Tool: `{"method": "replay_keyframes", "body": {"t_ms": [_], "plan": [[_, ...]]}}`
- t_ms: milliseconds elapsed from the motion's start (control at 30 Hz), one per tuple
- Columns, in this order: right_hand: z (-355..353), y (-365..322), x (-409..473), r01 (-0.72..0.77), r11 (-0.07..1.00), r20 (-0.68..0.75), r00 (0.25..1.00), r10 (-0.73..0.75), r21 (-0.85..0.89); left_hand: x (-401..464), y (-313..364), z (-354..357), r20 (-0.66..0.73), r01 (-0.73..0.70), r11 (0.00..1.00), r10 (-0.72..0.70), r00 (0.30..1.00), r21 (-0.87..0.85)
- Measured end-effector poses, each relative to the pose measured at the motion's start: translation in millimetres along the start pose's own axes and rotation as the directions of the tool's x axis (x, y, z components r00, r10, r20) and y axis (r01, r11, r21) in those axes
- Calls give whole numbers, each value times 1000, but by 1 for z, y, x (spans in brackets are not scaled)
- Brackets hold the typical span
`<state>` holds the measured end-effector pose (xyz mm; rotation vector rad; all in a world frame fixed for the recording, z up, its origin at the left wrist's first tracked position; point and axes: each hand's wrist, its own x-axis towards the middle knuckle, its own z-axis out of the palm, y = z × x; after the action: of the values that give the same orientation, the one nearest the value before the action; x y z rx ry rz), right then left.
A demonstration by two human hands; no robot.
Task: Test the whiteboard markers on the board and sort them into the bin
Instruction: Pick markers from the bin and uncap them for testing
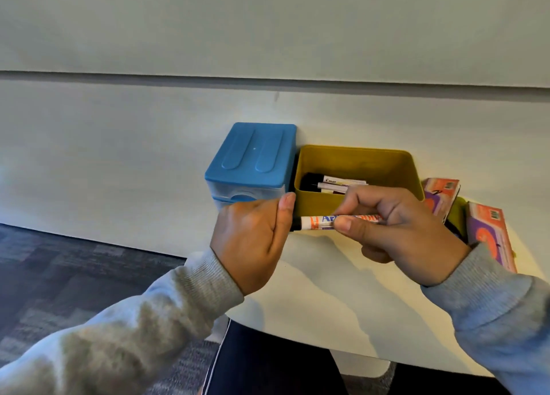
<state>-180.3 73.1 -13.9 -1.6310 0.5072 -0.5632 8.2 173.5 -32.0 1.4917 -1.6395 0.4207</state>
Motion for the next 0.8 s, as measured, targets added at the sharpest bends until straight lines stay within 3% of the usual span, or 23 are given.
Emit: {"method": "replay_keyframes", "body": {"t_ms": [267,333,400,433,500,533,567,600,700,800], "plan": [[-1,15,2,-168,975,42,986,163,143,0,-5,5,83,22,998,-26,996,52],[0,17,4,-182,966,29,983,179,184,4,-8,7,139,77,997,-79,987,22],[3,20,8,-170,969,-10,985,175,178,10,-11,9,220,247,959,-214,952,-138],[6,21,10,-160,971,-35,985,169,177,15,-11,8,278,406,873,-333,901,-270],[11,24,14,-139,969,-87,984,159,202,23,-10,4,421,674,493,-534,733,-550],[14,26,16,-130,967,-109,982,156,220,23,-9,1,490,718,294,-566,663,-631],[17,28,18,-122,965,-123,980,154,233,20,-10,-2,533,724,171,-569,626,-668],[21,30,19,-117,965,-128,980,150,236,15,-10,-4,560,728,128,-555,615,-673],[40,33,26,-113,971,-94,986,135,212,-5,-11,-9,569,741,219,-517,639,-634],[62,34,35,-102,983,-43,993,110,152,-20,-24,-21,527,757,248,-587,614,-605]]}}
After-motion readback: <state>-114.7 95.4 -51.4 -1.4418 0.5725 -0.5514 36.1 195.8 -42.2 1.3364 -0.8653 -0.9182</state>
